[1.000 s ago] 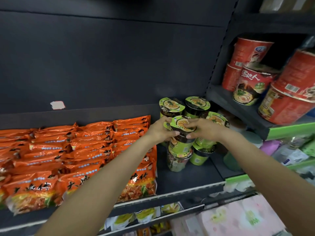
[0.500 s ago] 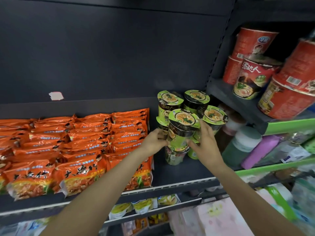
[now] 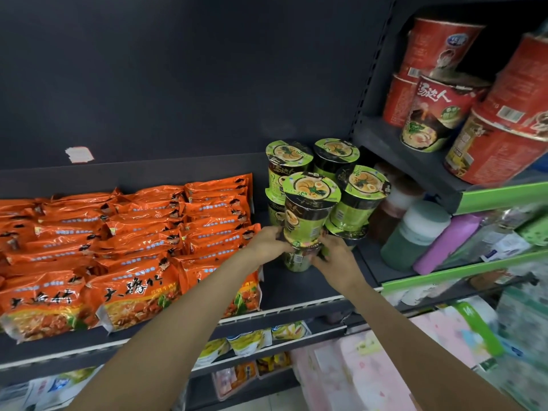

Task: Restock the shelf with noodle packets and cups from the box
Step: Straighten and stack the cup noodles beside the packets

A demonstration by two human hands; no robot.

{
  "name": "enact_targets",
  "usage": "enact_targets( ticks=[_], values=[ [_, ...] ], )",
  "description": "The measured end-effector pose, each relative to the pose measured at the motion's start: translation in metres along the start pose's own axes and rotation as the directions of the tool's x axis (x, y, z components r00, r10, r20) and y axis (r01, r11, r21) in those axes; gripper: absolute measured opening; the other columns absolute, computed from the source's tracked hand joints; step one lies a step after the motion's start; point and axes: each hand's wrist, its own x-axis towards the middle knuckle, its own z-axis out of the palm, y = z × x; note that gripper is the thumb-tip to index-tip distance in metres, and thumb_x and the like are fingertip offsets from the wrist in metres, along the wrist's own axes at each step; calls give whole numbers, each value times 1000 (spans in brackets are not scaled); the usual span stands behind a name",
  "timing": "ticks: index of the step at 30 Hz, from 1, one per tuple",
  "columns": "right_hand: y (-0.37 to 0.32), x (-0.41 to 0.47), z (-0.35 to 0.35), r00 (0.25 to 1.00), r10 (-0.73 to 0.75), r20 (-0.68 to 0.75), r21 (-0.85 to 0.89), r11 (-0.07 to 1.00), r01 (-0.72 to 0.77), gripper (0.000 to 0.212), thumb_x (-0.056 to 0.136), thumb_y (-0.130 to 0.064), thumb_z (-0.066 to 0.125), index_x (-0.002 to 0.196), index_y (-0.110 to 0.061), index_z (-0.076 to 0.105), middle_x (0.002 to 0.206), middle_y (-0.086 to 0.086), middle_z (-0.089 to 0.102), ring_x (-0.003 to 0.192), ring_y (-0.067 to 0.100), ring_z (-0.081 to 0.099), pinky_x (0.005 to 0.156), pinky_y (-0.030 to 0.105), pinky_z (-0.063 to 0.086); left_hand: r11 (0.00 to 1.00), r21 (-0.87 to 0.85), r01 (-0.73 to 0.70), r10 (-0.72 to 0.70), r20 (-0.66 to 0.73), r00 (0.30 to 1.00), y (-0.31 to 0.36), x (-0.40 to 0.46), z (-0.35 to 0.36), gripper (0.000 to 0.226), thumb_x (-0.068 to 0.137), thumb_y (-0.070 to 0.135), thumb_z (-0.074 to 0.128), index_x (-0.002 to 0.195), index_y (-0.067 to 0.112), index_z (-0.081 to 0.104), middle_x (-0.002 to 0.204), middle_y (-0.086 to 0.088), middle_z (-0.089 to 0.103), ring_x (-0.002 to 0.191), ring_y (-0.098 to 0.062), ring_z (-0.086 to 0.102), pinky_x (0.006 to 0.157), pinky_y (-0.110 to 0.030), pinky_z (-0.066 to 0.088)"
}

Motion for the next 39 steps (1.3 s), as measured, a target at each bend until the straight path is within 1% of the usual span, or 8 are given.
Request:
enact_targets(
  ticks=[8, 12, 15, 22, 27, 29, 34, 39],
  values=[
    [6, 13, -14, 989, -25, 145, -50, 998, 33, 48, 95, -11, 53, 141, -9, 41, 153, 4, 27, 142, 19, 24, 114, 28, 24, 997, 71, 13, -14, 18, 1000, -15, -3, 10, 34, 81, -1, 57, 113, 7, 66, 112, -5, 68, 110, -20, 60, 100, -35, 45],
    [8, 18, -10, 999, -6, 42, -108, 994, 10, 42, 94, -15, 56, 134, -8, 50, 143, 13, 35, 135, 25, 31, 106, 22, 24, 999, 50, 0, 5, -94, 996, -4, 2, -1, 51, 83, 3, 58, 133, 7, 47, 131, -11, 55, 124, -26, 50, 103, -40, 43],
    [10, 17, -4, 1000, 7, 30, -95, 995, -4, 48, 94, -13, 55, 140, -9, 44, 143, 11, 35, 134, 24, 35, 106, 24, 27, 1000, 25, 5, -4, -37, 999, 1, 2, -5, 68, 82, -5, 54, 144, 12, 33, 141, -9, 46, 133, -26, 40, 106, -35, 38],
    [17, 21, -7, 989, 4, 148, 38, 999, -10, 60, 91, -11, 60, 145, -15, 34, 157, 3, 16, 143, 21, 20, 113, 39, 30, 998, 69, 9, -8, -15, 1000, -9, 0, -9, 63, 82, -13, 44, 142, 5, 36, 141, -11, 46, 130, -23, 44, 102, -34, 42],
    [15, 30, 2, 996, 5, 94, 28, 1000, -8, 56, 81, -21, 73, 130, -4, 52, 130, 11, 40, 117, 24, 46, 98, 27, 41, 993, 113, 35, -32, -26, 999, -9, 1, -20, 54, 83, -12, 45, 135, 3, 46, 136, -12, 51, 128, -23, 47, 101, -29, 40],
    [13, 30, 5, 999, 25, 35, 19, 999, -25, 52, 79, -27, 75, 122, -4, 57, 119, 12, 40, 104, 16, 43, 97, 25, 41, 995, 94, 19, -16, -32, 999, -8, 3, -22, 58, 82, -13, 46, 137, 6, 45, 137, -10, 51, 129, -23, 45, 100, -27, 38],
    [11, 29, 10, 994, 18, -110, -22, 1000, -21, 60, 76, -28, 77, 127, -4, 54, 121, 14, 53, 115, 26, 48, 91, 28, 38, 997, 75, -13, 11, 28, 1000, -9, 4, -17, 70, 78, -16, 43, 142, 10, 38, 142, -7, 47, 133, -21, 41, 107, -31, 36],
    [9, 37, 10, 995, -31, -98, -89, 996, 23, 35, 79, -16, 75, 111, -3, 66, 116, 14, 59, 102, 28, 58, 90, 30, 44, 996, 87, 14, -13, -21, 1000, -18, -4, -9, 67, 81, -12, 45, 144, 9, 36, 141, -6, 48, 131, -19, 44, 106, -31, 39]
  ],
)
